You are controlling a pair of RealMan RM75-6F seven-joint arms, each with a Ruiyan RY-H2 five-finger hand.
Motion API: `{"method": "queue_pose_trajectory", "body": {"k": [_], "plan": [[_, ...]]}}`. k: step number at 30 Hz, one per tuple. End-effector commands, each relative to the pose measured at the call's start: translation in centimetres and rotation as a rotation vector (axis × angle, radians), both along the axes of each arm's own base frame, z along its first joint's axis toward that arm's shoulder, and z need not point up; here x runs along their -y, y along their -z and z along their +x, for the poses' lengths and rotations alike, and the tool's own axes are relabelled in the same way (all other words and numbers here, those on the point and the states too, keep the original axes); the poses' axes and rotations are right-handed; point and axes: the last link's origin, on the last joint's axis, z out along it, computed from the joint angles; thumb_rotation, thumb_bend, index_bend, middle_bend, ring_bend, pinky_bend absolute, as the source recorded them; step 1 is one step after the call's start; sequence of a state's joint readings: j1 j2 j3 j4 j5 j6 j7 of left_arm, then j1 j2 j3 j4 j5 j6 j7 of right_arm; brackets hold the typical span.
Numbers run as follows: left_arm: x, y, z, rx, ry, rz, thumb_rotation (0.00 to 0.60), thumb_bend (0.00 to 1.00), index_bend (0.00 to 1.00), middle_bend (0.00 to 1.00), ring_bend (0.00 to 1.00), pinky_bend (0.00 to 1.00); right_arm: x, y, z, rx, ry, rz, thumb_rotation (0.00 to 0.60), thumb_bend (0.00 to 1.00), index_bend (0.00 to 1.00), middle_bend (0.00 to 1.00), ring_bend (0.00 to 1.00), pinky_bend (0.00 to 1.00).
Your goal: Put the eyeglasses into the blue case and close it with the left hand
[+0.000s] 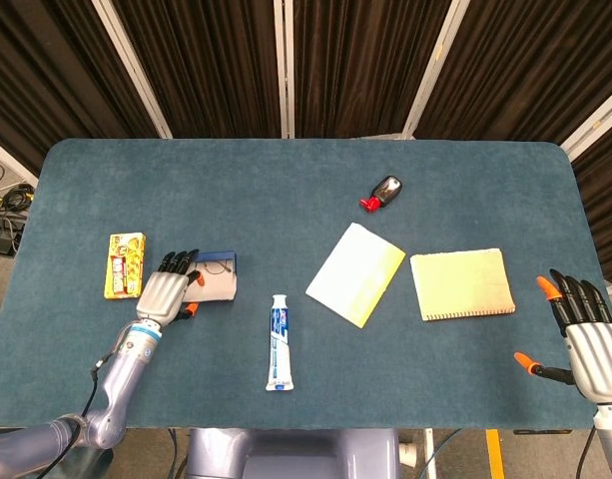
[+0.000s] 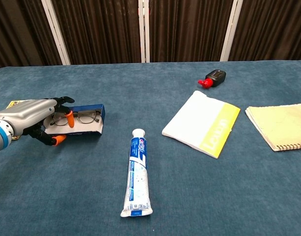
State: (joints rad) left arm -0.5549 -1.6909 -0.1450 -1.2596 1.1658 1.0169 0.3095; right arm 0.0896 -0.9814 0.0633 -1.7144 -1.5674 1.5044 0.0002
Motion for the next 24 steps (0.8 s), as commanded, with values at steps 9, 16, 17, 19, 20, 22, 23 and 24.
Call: {"method": "queue_pose_trajectory", "body": {"k": [9, 16, 17, 19, 20, 22, 23, 24], "plan": [[2.1, -1.7, 0.2, -0.007, 0.049, 0.007, 0.600, 0.45, 0.63, 0.00, 0.00, 0.00, -0.2, -0.1, 0.2, 0.010, -0.011, 0.000, 0.600, 0.00, 0.00, 0.00, 0.00, 0.00], [3.9, -3.9, 0.4, -0.031, 0.044, -0.012, 0.600, 0.45, 0.65, 0.00, 0.00, 0.00, -0.4, -0.3, 0.3, 0.016, -0.018, 0.000, 0.600, 0.00, 0.00, 0.00, 0.00, 0.00], [4.3, -4.3, 0.3, -0.040, 0.039, -0.018, 0.600, 0.45, 0.65, 0.00, 0.00, 0.00, -0.4, -0.3, 0.4, 0.017, -0.019, 0.000, 0.600, 0.00, 0.00, 0.00, 0.00, 0.00], [5.5, -5.7, 0.1, -0.061, 0.014, -0.043, 0.600, 0.45, 0.65, 0.00, 0.00, 0.00, -0.5, -0.3, 0.4, 0.018, -0.022, -0.001, 0.600, 0.00, 0.00, 0.00, 0.00, 0.00], [5.8, -6.1, 0.1, -0.060, 0.001, -0.055, 0.600, 0.45, 0.65, 0.00, 0.00, 0.00, -0.5, -0.3, 0.4, 0.018, -0.023, -0.001, 0.600, 0.00, 0.00, 0.00, 0.00, 0.00], [6.2, -6.7, 0.2, -0.055, -0.019, -0.071, 0.600, 0.45, 0.65, 0.00, 0.00, 0.00, -0.5, -0.3, 0.4, 0.019, -0.023, -0.001, 0.600, 0.00, 0.00, 0.00, 0.00, 0.00], [6.4, -7.0, 0.3, -0.052, -0.028, -0.081, 0.600, 0.45, 0.65, 0.00, 0.00, 0.00, -0.5, -0.3, 0.4, 0.019, -0.024, -0.001, 0.600, 0.00, 0.00, 0.00, 0.00, 0.00], [6.6, -7.3, 0.4, -0.047, -0.036, -0.092, 0.600, 0.45, 0.65, 0.00, 0.00, 0.00, -0.5, -0.3, 0.4, 0.019, -0.024, -0.001, 0.600, 0.00, 0.00, 0.00, 0.00, 0.00]]}}
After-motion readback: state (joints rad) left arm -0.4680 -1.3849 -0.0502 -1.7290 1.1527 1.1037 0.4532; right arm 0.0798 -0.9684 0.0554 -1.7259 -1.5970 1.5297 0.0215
